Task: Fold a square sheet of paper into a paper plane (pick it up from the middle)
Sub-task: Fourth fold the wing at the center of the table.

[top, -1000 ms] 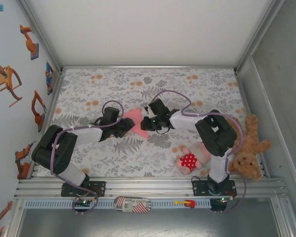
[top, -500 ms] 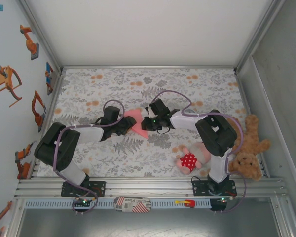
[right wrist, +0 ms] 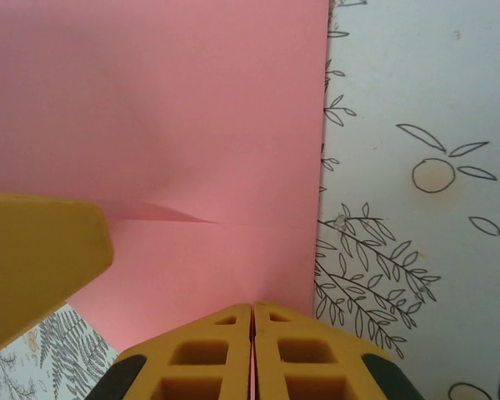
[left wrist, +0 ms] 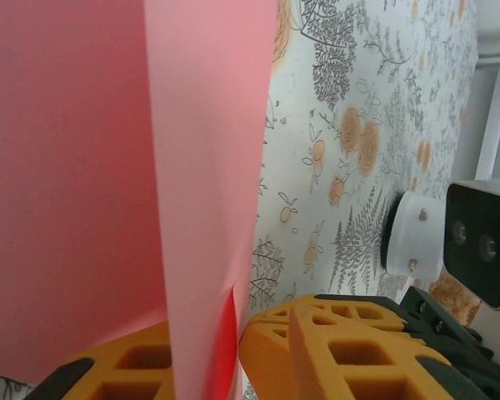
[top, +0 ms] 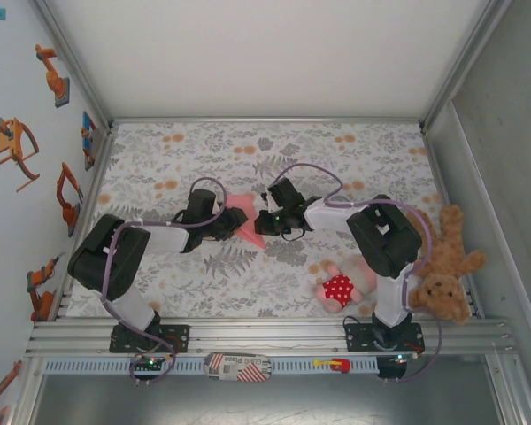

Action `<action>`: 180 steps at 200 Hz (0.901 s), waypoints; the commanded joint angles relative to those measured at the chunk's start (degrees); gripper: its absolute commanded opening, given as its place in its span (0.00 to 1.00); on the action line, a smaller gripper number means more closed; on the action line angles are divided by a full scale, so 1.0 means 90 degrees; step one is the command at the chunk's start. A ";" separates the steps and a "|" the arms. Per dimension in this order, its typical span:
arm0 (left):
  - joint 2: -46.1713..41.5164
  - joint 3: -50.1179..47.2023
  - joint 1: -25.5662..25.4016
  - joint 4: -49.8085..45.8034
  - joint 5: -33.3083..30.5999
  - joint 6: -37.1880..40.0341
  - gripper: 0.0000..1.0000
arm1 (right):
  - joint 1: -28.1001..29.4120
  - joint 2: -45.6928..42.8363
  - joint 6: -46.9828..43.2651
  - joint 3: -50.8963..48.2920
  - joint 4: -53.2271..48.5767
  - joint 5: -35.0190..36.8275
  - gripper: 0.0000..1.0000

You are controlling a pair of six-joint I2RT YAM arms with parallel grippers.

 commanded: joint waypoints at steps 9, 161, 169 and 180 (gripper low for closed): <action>0.0030 -0.0038 0.0010 -0.0056 0.0095 0.0259 0.25 | -0.0041 0.0123 -0.0213 0.0129 0.0097 -0.0082 0.09; -0.0150 0.0979 -0.0053 -0.2560 -0.0819 0.0250 0.06 | 0.0247 -0.1394 -0.1777 -0.0987 0.0477 0.1837 0.36; -0.0135 0.1087 -0.0062 -0.2746 -0.0852 0.0241 0.06 | 0.0379 -0.1391 -0.1966 -0.1009 0.0503 0.1946 0.36; -0.0120 0.1219 -0.0069 -0.2954 -0.0883 0.0224 0.07 | 0.0573 -0.1358 -0.2245 -0.1009 0.0524 0.2143 0.36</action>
